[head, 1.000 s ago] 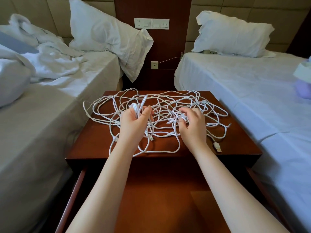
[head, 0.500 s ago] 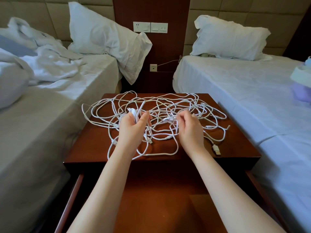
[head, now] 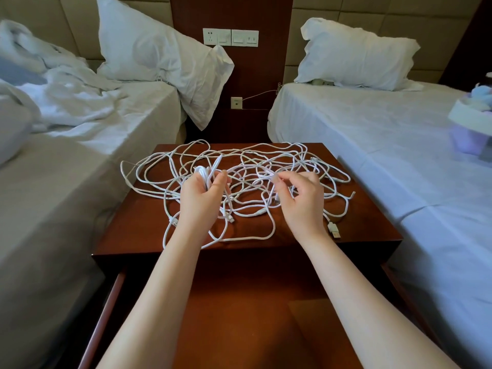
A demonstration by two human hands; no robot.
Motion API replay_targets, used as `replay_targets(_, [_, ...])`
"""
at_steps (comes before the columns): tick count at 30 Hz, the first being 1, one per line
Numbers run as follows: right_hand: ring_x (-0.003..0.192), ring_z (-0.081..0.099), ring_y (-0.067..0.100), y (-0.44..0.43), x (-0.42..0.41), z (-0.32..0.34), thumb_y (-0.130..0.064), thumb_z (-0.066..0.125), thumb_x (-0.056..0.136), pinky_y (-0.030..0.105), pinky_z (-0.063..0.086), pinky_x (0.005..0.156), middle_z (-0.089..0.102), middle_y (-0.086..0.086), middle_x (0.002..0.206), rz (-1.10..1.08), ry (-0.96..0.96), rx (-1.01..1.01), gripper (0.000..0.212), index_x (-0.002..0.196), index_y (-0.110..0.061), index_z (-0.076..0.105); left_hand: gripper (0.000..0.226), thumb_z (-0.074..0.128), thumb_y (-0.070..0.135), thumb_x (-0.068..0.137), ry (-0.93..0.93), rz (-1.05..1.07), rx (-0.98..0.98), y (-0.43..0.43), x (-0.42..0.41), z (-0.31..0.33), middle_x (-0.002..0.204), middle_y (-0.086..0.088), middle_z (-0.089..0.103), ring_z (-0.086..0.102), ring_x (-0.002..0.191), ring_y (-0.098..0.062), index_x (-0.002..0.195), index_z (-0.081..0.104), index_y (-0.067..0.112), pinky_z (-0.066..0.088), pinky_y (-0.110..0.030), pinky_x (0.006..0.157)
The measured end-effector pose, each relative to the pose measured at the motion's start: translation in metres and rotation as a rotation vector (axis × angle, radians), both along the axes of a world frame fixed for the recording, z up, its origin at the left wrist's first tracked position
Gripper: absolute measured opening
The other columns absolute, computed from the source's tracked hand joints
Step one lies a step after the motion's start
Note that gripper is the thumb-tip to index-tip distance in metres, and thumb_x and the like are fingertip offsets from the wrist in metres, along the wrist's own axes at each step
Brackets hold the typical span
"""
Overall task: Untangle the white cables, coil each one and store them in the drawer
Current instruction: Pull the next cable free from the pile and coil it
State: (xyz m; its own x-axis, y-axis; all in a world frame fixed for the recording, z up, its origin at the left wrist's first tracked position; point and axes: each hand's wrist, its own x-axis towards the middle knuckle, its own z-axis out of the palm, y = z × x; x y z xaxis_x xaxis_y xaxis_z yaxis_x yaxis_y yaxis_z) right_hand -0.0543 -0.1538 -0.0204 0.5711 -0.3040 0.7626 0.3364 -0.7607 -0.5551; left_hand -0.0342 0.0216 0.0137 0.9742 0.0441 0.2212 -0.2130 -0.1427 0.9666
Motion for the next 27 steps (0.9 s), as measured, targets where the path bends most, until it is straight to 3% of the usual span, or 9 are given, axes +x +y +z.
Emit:
replay_targets(3, [0.081,0.047,0.008,0.005,-0.001,0.013,-0.027,0.054,0.095,0.029,0.044,0.065,0.057,-0.015,0.078,0.001,-0.032,0.017,0.020,0.094,-0.015,0.070,0.028,0.054,0.023,0.096,0.084,-0.085,0.026,0.005,-0.001,0.004,0.058,-0.003,0.049,0.039,0.045,-0.006,0.080,0.065,0.003,0.034,-0.019,0.049])
replay_targets(7, [0.056,0.047,0.008,0.015,-0.013,0.024,-0.022,0.048,0.099,0.021,0.036,0.050,0.051,-0.010,0.061,0.186,-0.005,0.083,0.014,0.089,-0.019,0.057,0.025,0.055,0.025,0.095,0.094,-0.115,0.019,0.013,-0.001,0.010,0.066,-0.009,0.052,0.041,0.053,-0.012,0.078,0.065,0.011,0.034,-0.023,0.052])
replay_targets(10, [0.043,0.040,0.008,0.016,-0.024,0.021,-0.023,0.054,0.098,0.018,0.028,0.045,0.043,-0.010,0.050,0.318,0.256,0.026,0.010,0.088,-0.021,0.052,0.031,0.056,0.030,0.094,0.097,-0.072,0.029,0.018,0.005,0.007,0.072,-0.011,0.053,0.037,0.055,-0.019,0.088,0.066,0.002,0.032,-0.028,0.051])
replay_targets(12, [0.051,0.044,0.004,0.015,-0.031,0.017,-0.041,0.061,0.091,0.018,0.033,0.053,0.051,-0.011,0.060,0.326,0.543,-0.155,0.022,0.102,-0.023,0.054,0.038,0.057,0.032,0.094,0.119,-0.069,0.035,0.021,0.007,0.004,0.074,-0.011,0.053,0.036,0.054,-0.017,0.096,0.062,-0.006,0.031,-0.027,0.051])
replay_targets(14, [0.081,0.054,0.006,0.014,-0.035,0.010,-0.061,0.060,0.084,0.024,0.042,0.073,0.062,-0.009,0.094,0.268,0.761,-0.393,0.055,0.125,-0.026,0.049,0.037,0.057,0.030,0.094,0.144,-0.074,0.050,0.021,0.008,0.002,0.067,-0.010,0.053,0.039,0.050,-0.011,0.095,0.061,-0.006,0.031,-0.023,0.050])
replay_targets(16, [0.106,0.054,0.014,0.017,-0.033,0.002,-0.068,0.052,0.084,0.032,0.042,0.089,0.061,-0.006,0.121,0.176,0.767,-0.536,0.065,0.135,-0.028,0.047,0.028,0.056,0.028,0.095,0.157,-0.073,0.055,0.020,0.008,0.000,0.061,-0.002,0.052,0.039,0.047,-0.007,0.088,0.063,0.001,0.032,-0.021,0.049])
replay_targets(19, [0.110,0.053,0.017,0.024,-0.023,-0.003,-0.068,0.049,0.086,0.035,0.039,0.090,0.063,-0.008,0.122,0.123,0.668,-0.522,0.058,0.129,-0.030,0.053,0.026,0.057,0.027,0.093,0.121,-0.049,0.034,0.021,0.008,-0.002,0.060,-0.005,0.047,0.036,0.048,-0.011,0.081,0.064,0.005,0.030,-0.025,0.050])
replay_targets(27, [0.102,0.054,0.023,0.049,0.019,0.000,-0.068,0.050,0.085,0.036,0.044,0.084,0.062,0.003,0.105,0.047,0.756,-0.412,0.052,0.114,-0.024,0.054,0.036,0.057,0.028,0.093,0.046,0.038,-0.007,0.027,0.016,-0.008,0.063,-0.006,0.044,0.038,0.052,-0.011,0.091,0.062,-0.008,0.033,-0.024,0.051])
